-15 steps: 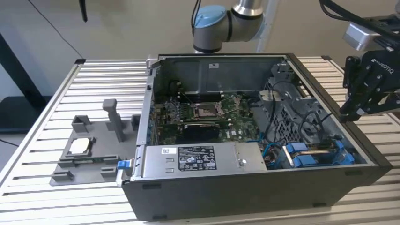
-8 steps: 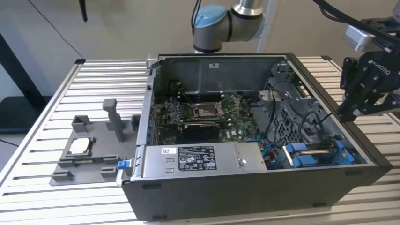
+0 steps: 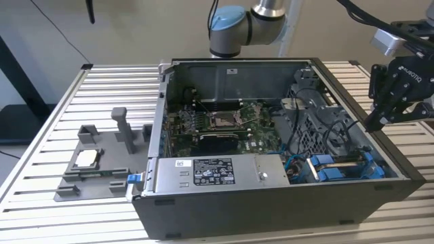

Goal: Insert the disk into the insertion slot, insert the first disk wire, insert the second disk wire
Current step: 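Insert the second disk wire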

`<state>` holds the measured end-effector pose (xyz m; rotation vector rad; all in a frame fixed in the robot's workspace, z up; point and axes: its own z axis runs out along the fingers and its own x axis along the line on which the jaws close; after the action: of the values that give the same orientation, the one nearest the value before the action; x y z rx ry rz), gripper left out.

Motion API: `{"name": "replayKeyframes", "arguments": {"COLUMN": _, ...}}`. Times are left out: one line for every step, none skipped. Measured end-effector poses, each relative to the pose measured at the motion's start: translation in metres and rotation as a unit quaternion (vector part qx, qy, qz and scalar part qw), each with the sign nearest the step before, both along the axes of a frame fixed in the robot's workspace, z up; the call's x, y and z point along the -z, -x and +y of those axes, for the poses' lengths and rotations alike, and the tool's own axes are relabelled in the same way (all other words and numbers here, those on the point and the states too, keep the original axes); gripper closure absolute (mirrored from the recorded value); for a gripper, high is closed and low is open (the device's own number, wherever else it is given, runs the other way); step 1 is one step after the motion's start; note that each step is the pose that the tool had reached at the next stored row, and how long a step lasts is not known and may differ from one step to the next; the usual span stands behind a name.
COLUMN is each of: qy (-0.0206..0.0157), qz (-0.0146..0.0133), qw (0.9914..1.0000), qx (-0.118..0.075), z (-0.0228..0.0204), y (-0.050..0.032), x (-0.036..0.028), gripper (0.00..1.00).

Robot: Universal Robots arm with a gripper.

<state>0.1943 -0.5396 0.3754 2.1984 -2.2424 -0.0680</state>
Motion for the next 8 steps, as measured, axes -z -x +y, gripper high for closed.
{"name": "replayKeyframes", "arguments": {"qy": -0.0001, "qz": 0.0004, "qw": 1.0, "qx": 0.0, "z": 0.0, "y": 0.0, "x": 0.0001, "gripper": 0.82}}
{"name": "replayKeyframes", "arguments": {"qy": 0.0, "qz": 0.0007, "qw": 1.0, "qx": 0.0, "z": -0.0001, "y": 0.0, "x": 0.0, "gripper": 0.82}}
{"name": "replayKeyframes", "arguments": {"qy": 0.0, "qz": 0.0007, "qw": 1.0, "qx": 0.0, "z": -0.0003, "y": 0.0, "x": -0.0001, "gripper": 0.82}}
{"name": "replayKeyframes", "arguments": {"qy": 0.0, "qz": 0.0008, "qw": 1.0, "qx": 0.0, "z": -0.0004, "y": 0.0, "x": -0.0003, "gripper": 0.82}}
{"name": "replayKeyframes", "arguments": {"qy": -0.0001, "qz": 0.0008, "qw": 1.0, "qx": 0.0, "z": -0.0006, "y": 0.0, "x": -0.0007, "gripper": 0.84}}
{"name": "replayKeyframes", "arguments": {"qy": -0.0003, "qz": 0.0008, "qw": 1.0, "qx": 0.0, "z": -0.0008, "y": 0.0002, "x": -0.0014, "gripper": 0.84}}
{"name": "replayKeyframes", "arguments": {"qy": -0.0005, "qz": 0.0008, "qw": 1.0, "qx": 0.0, "z": -0.001, "y": 0.0008, "x": -0.0025, "gripper": 0.84}}
{"name": "replayKeyframes", "arguments": {"qy": -0.0006, "qz": 0.0008, "qw": 1.0, "qx": 0.0, "z": -0.0012, "y": 0.002, "x": -0.0037, "gripper": 0.84}}
